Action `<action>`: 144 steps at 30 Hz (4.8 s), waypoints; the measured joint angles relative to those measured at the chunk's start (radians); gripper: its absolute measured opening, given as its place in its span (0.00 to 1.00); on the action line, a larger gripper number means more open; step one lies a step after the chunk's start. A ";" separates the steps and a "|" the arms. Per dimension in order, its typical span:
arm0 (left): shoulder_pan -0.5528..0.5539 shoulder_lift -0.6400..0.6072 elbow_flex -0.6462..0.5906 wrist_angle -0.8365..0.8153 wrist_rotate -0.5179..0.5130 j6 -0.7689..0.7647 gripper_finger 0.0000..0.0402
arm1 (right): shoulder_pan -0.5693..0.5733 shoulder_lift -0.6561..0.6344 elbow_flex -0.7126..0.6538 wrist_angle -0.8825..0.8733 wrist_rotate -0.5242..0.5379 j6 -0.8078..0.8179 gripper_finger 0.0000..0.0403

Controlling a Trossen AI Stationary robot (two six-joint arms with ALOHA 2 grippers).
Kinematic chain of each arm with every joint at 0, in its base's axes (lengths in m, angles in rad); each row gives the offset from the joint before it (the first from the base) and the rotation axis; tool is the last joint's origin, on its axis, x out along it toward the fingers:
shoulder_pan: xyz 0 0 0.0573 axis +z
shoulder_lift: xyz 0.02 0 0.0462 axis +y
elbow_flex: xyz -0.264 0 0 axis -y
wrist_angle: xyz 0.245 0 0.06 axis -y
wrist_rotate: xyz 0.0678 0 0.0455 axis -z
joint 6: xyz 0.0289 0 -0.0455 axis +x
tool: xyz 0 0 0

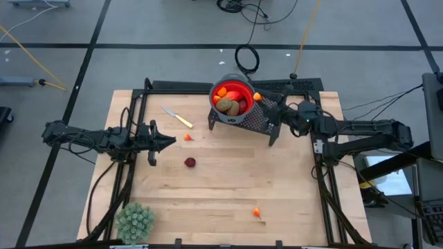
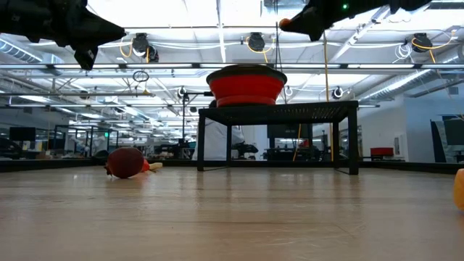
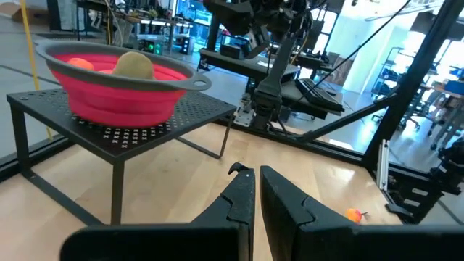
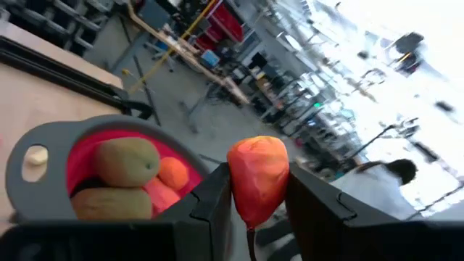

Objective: Pick & Place Fruit
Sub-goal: Put the right pear into the strainer bowl on the shelf, then put the pomegranate into the strainer bowl on the shelf

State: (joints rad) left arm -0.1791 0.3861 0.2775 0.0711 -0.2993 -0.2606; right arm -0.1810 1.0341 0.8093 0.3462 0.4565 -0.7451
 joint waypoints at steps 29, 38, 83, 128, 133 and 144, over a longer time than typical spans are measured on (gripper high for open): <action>0.000 0.000 0.000 0.000 -0.051 0.004 0.05 | -0.292 0.406 0.553 -0.745 -0.535 0.334 0.27; 0.001 0.000 0.000 0.000 -0.052 0.005 0.05 | -0.310 0.491 0.633 -0.869 -0.591 0.368 0.27; 0.001 0.000 0.000 -0.001 -0.052 0.021 0.05 | -0.305 0.498 0.636 -0.921 -0.671 0.444 0.34; 0.001 0.000 0.000 0.000 -0.051 0.039 0.05 | -0.125 -0.253 0.074 -0.649 -0.536 0.685 0.00; 0.001 0.000 0.000 0.000 -0.051 0.016 0.05 | -0.118 -0.377 -0.030 -0.615 -0.535 0.686 0.00; 0.000 0.000 0.000 0.000 -0.051 0.016 0.05 | -0.118 -0.567 -0.190 -0.610 -0.536 0.691 0.00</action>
State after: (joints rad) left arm -0.1787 0.3859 0.2775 0.0708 -0.3504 -0.2448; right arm -0.2989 0.4674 0.6190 -0.2634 -0.0797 -0.0545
